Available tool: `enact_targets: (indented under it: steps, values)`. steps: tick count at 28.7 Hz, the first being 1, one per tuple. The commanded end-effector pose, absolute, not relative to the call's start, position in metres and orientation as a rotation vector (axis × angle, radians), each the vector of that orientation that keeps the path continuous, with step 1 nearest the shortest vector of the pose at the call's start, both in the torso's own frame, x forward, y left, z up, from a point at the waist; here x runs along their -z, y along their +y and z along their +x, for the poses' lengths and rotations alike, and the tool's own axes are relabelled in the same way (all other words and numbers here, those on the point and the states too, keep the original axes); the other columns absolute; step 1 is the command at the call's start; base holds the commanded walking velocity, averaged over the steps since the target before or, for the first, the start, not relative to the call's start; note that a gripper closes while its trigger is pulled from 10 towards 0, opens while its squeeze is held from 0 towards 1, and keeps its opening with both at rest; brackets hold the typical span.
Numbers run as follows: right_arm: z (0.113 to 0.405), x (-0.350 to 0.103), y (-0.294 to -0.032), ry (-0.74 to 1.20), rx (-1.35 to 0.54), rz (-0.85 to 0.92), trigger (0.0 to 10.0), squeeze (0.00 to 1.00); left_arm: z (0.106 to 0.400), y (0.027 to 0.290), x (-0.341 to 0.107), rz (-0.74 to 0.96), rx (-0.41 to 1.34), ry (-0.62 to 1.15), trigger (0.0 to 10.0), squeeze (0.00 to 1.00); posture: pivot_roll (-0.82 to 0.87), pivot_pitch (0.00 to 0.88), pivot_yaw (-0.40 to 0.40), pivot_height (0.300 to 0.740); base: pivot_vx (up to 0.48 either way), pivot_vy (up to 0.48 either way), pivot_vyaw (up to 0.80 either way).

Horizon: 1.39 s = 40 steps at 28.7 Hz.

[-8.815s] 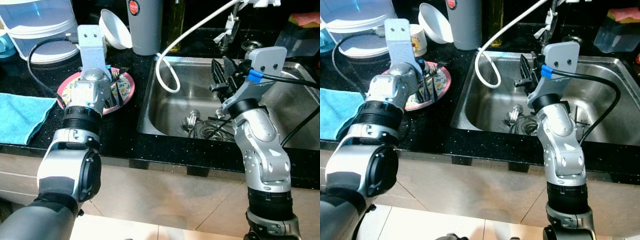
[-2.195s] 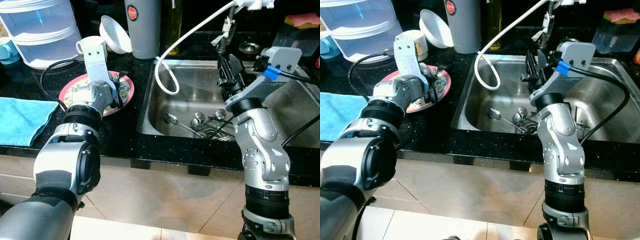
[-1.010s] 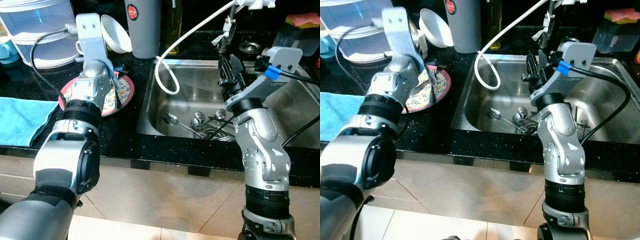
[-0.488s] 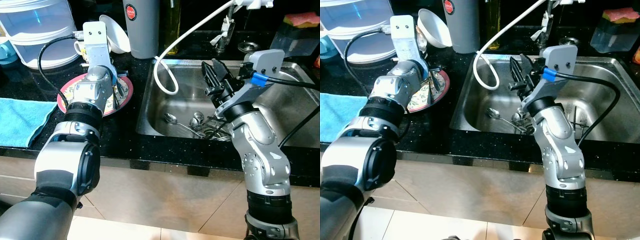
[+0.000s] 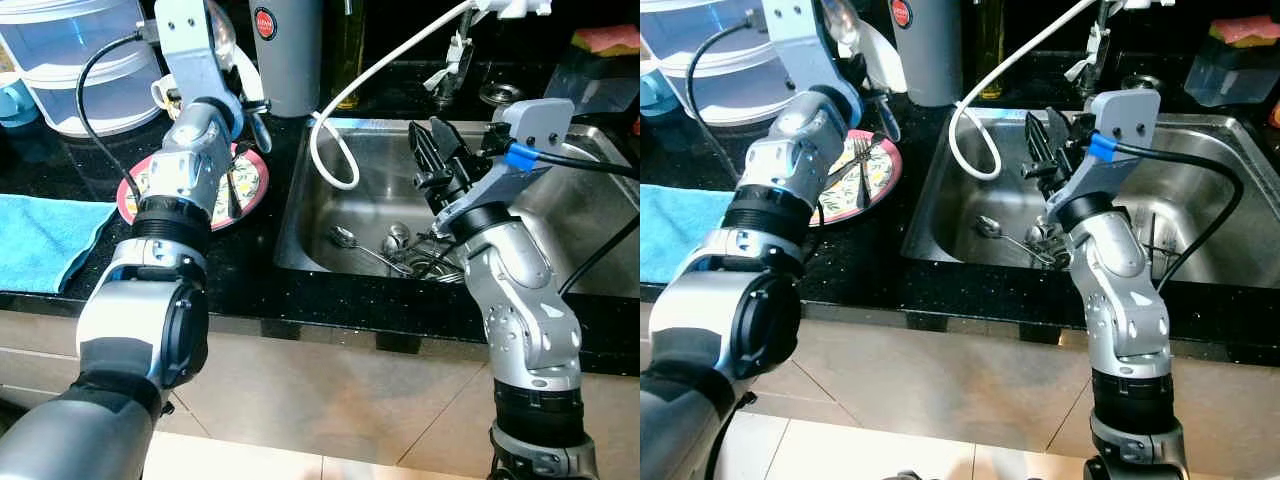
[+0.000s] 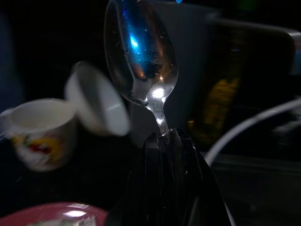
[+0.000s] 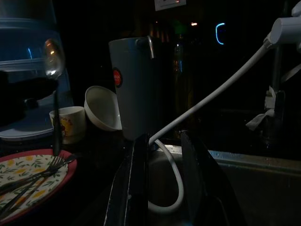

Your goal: Kitchen organization

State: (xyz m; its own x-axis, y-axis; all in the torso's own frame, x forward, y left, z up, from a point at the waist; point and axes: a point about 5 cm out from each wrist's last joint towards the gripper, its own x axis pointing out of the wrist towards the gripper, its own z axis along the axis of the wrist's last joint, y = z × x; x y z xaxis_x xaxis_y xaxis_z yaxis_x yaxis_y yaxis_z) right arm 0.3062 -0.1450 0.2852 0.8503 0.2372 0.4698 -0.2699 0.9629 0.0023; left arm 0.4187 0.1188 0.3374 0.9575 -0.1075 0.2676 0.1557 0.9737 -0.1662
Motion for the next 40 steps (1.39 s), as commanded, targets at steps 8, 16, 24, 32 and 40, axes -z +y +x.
enact_targets:
  steps: [8,16,24,32,40]
  values:
    - [0.317,-0.285,-0.168,-0.452,-0.067,-0.039,10.0,0.00,0.418,0.061,-0.294,-0.087,0.410,-0.093,10.0,0.00,0.01,0.065,0.077,0.740,0.000,0.000,0.00]
    - [0.314,-0.286,-0.186,-0.453,0.069,-0.087,10.0,0.00,0.409,0.027,-0.269,0.023,0.609,0.020,10.0,0.00,-0.01,0.079,0.080,0.740,0.000,0.000,0.00]
    - [0.313,-0.288,-0.191,-0.471,0.091,-0.073,10.0,0.00,0.409,0.030,-0.272,0.091,0.649,-0.030,10.0,1.00,-0.01,0.095,0.074,0.740,0.000,0.000,0.00]
    - [0.314,-0.291,-0.183,-0.492,0.060,-0.050,10.0,0.00,0.405,0.032,-0.288,0.071,0.680,-0.155,10.0,0.00,-0.01,0.101,0.066,0.740,0.000,0.000,0.00]
    - [0.311,-0.292,-0.179,-0.511,0.042,-0.017,10.0,0.00,0.394,0.034,-0.292,0.168,0.602,-0.254,10.0,0.00,0.00,0.106,0.073,0.740,0.000,0.000,0.00]
